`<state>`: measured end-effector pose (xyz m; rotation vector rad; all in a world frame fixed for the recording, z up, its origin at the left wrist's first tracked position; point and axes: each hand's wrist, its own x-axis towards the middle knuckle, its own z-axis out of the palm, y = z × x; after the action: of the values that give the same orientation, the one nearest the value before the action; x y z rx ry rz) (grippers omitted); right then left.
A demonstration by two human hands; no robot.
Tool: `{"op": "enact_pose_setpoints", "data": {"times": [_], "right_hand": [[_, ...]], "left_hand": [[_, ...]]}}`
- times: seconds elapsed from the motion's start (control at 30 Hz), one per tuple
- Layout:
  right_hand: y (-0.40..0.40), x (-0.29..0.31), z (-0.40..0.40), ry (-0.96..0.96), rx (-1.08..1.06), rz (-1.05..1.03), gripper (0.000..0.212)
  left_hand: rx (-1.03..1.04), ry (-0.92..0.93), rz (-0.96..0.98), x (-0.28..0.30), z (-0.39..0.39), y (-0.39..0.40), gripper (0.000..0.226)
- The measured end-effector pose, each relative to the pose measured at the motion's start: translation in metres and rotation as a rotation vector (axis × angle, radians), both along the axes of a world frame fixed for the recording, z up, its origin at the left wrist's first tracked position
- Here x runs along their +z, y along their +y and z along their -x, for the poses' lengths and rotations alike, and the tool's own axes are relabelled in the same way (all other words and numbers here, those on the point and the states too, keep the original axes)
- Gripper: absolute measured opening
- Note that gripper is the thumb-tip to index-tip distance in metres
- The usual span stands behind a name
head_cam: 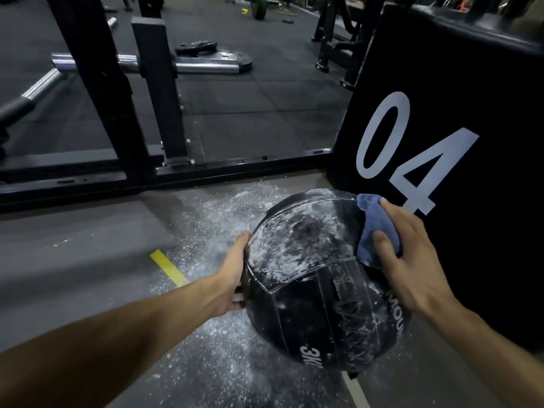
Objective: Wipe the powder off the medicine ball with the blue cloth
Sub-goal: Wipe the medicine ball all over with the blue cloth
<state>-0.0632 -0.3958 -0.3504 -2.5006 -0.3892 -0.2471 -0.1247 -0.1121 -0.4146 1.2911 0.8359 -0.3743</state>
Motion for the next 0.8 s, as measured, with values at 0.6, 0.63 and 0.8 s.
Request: {"op": "enact_pose_setpoints", "data": {"times": [0.6,0.63,0.8], "right_hand": [[0.027,0.009,-0.043,0.277,0.075,-0.185,0.045],[0.032,0.014,-0.042,0.274,0.072,-0.159,0.042],[0.058,0.035,-0.004,0.147,0.154,0.147,0.063]], "left_hand": [[-0.491,-0.513,-1.016,0.02,0.033,0.016,0.091],[-0.492,-0.526,-1.041,0.019,0.032,0.014,0.094],[-0.504,-0.556,-1.08,0.018,0.03,0.013,0.102]]}}
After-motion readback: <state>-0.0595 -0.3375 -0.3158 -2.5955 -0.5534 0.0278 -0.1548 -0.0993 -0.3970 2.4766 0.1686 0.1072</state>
